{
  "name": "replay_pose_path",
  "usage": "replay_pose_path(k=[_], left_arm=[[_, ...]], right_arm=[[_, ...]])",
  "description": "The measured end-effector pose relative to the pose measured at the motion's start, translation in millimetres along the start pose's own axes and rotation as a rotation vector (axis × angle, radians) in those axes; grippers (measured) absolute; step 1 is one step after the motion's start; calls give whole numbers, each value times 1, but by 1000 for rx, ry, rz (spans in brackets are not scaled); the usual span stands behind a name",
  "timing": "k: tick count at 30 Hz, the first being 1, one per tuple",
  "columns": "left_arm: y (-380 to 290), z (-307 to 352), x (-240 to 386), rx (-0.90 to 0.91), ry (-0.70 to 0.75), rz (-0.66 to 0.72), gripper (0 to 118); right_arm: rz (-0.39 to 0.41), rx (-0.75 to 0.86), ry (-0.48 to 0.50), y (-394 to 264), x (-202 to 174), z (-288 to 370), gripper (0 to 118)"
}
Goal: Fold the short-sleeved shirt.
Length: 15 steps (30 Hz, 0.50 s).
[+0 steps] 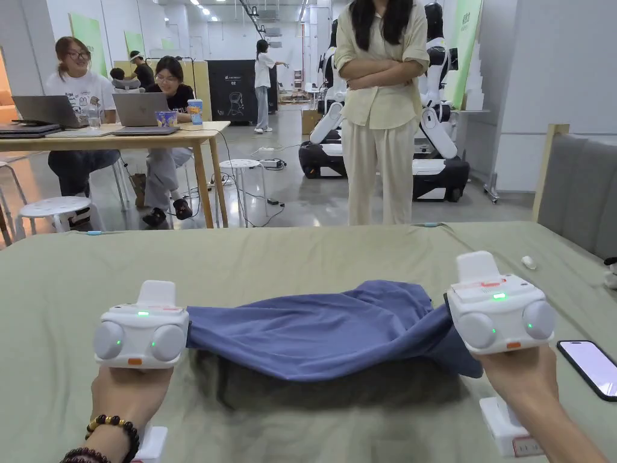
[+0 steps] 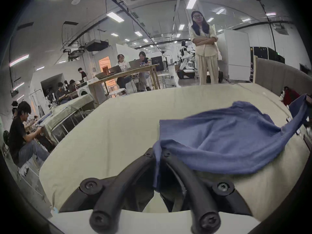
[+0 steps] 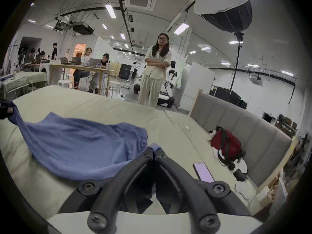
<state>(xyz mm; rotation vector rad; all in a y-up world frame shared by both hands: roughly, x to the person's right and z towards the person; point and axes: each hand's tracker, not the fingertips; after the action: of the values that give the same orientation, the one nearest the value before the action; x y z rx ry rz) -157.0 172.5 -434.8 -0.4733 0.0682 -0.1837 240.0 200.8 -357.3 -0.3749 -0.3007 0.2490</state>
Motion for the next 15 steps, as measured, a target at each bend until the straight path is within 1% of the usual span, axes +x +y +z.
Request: replay_pose_path(k=[2, 6, 9, 12, 15], left_arm=[[-19, 9, -5, -2, -3, -14, 2], [-53, 26, -17, -16, -15, -11, 2], [-76, 42, -23, -24, -14, -22, 2], [-96, 49, -29, -44, -35, -7, 2], [-115, 54, -32, -52, -41, -11, 2]], right_arm=[[7, -14, 2, -21, -1, 18, 1], [-9, -55, 19, -60, 0, 46, 1], [-32, -109, 27, -87, 3, 61, 1], [-83, -173, 31, -110, 9, 72, 1], [-63, -221, 16, -130, 9, 75, 1]])
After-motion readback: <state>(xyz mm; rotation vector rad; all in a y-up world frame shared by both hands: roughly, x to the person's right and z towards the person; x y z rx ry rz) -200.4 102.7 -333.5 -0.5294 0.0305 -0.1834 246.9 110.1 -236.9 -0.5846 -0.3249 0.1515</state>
